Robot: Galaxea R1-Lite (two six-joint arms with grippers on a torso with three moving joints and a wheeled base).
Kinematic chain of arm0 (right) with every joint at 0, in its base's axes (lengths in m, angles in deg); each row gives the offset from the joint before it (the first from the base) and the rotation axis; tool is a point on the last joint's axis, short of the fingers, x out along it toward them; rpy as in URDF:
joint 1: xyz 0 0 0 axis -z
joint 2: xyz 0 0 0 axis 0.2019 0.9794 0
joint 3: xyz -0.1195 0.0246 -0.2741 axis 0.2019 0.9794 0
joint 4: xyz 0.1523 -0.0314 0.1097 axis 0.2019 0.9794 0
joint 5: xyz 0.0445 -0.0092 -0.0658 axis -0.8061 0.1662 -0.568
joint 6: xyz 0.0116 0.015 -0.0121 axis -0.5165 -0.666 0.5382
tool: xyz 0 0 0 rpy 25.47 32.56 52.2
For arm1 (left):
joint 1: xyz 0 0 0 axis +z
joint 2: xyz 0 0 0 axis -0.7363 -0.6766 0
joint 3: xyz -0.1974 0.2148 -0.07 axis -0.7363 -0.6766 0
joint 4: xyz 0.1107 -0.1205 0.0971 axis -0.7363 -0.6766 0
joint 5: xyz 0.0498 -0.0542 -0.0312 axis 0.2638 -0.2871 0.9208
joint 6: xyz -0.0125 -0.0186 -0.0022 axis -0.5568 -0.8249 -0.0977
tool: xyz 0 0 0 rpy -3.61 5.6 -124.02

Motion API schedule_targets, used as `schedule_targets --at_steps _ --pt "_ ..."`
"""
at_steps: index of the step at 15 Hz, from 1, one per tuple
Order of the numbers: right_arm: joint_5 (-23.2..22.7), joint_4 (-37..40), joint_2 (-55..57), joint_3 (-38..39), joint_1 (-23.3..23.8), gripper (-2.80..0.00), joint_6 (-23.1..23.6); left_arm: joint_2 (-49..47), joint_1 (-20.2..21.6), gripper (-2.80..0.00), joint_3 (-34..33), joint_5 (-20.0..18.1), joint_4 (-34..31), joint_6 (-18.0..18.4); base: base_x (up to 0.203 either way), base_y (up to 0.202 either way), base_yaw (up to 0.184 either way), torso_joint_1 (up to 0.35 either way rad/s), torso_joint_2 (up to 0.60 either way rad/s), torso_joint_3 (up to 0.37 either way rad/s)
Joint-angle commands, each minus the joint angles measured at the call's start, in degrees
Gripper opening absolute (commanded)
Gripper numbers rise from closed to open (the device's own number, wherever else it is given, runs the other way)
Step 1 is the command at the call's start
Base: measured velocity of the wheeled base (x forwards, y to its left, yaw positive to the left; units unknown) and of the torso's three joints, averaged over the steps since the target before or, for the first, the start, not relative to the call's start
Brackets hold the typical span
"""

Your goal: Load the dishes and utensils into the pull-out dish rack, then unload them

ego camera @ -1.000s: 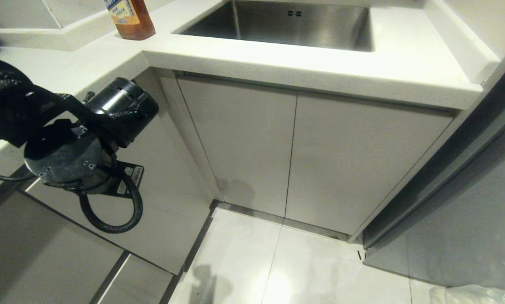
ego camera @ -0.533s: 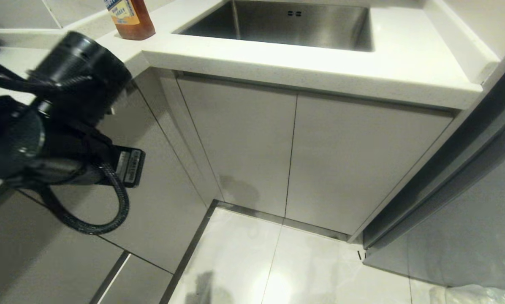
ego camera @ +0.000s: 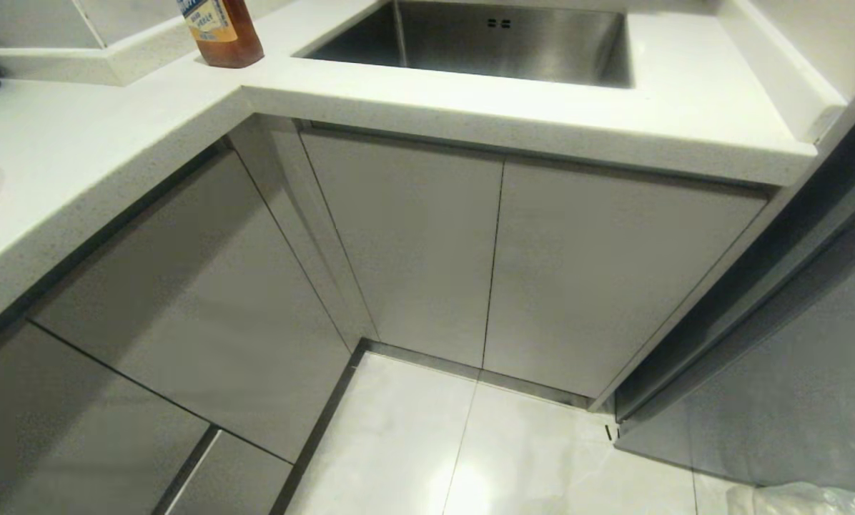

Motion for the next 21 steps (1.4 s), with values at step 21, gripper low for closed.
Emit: schedule_targets --at_steps 21 --pt "0.0 0.0 0.0 0.0 0.0 -2.8 0.0 51.7 23.6 -2.8 -85.3 -21.5 39.5 7.7 0.0 0.0 0.0 0.0 0.0 0.0"
